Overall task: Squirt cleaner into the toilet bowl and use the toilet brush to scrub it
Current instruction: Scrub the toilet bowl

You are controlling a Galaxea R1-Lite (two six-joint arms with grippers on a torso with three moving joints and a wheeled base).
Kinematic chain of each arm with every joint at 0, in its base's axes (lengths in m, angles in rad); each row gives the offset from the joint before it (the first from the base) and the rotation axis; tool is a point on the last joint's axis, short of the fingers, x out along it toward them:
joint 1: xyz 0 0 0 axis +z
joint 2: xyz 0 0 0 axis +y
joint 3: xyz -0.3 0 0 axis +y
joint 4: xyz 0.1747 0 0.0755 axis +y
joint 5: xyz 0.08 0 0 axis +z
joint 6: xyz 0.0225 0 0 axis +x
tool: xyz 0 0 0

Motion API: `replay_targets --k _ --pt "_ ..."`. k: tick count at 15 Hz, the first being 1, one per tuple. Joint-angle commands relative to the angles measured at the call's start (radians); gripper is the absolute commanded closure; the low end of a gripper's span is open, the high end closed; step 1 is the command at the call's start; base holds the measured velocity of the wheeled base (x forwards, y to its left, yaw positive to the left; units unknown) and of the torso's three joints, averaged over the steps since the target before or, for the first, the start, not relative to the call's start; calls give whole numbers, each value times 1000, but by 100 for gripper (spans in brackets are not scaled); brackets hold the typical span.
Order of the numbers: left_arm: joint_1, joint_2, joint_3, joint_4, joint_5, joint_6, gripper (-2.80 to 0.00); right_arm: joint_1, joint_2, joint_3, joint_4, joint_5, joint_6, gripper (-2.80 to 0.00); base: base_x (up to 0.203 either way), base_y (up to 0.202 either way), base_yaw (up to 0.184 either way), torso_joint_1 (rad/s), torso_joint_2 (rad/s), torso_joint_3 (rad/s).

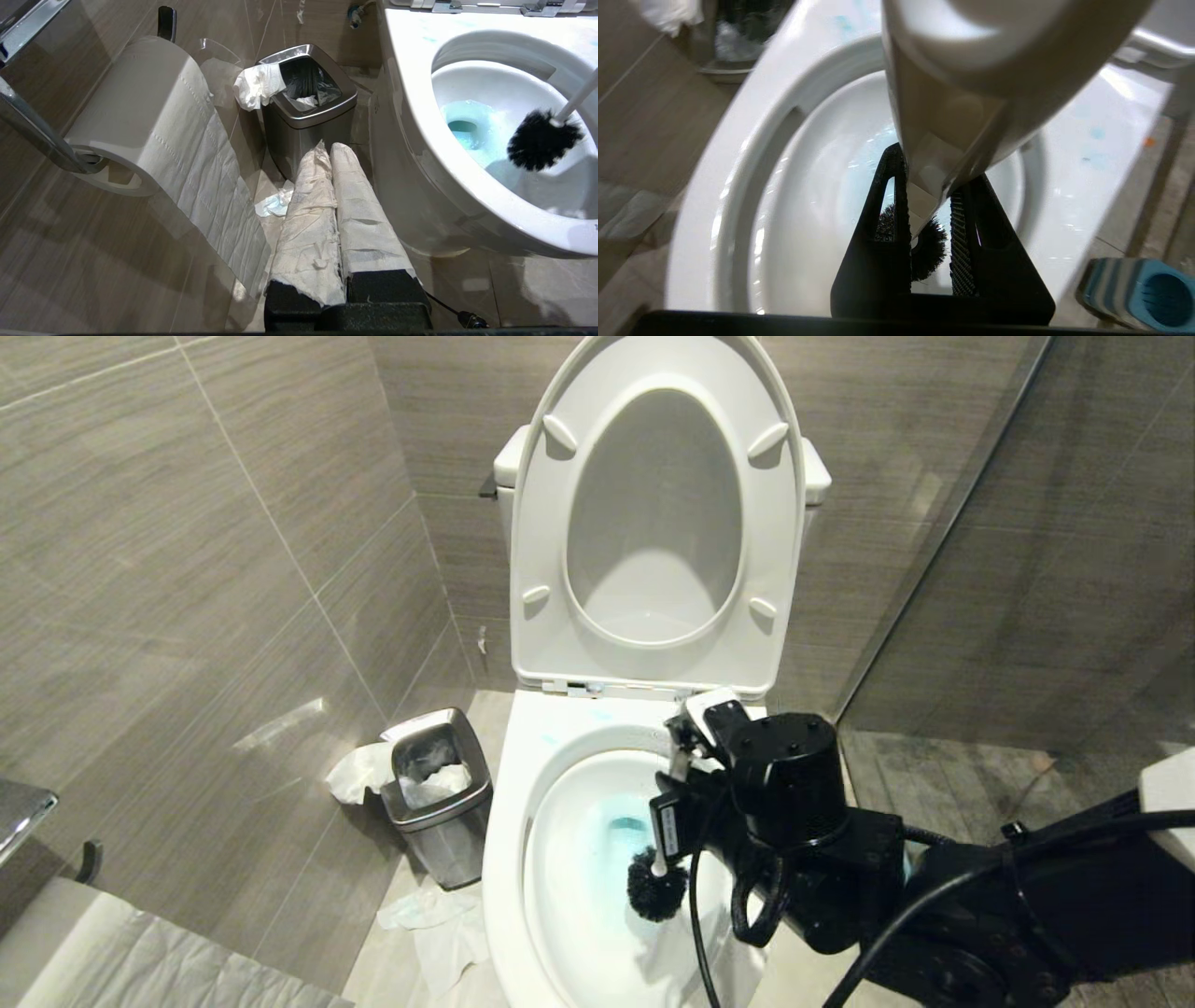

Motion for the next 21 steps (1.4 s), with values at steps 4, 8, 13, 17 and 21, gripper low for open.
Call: replay_targets --k 4,8,13,17,21 --pt "-1 0 2 0 0 0 0 -110 -8 -3 -6 1 1 0 0 0 0 0 0 0" --pt "1 0 2 0 0 0 0 -130 58 -126 -4 3 -3 0 0 0 0 0 0 0" --pt "0 0 2 0 0 0 0 -128 182 -316 13 8 -34 0 0 0 0 0 0 0" --pt "1 0 2 0 0 0 0 -89 282 -452 27 30 -68 0 0 0 0 0 0 0" --pt "1 0 2 0 0 0 0 -22 355 -563 57 27 -71 0 0 0 0 0 0 0"
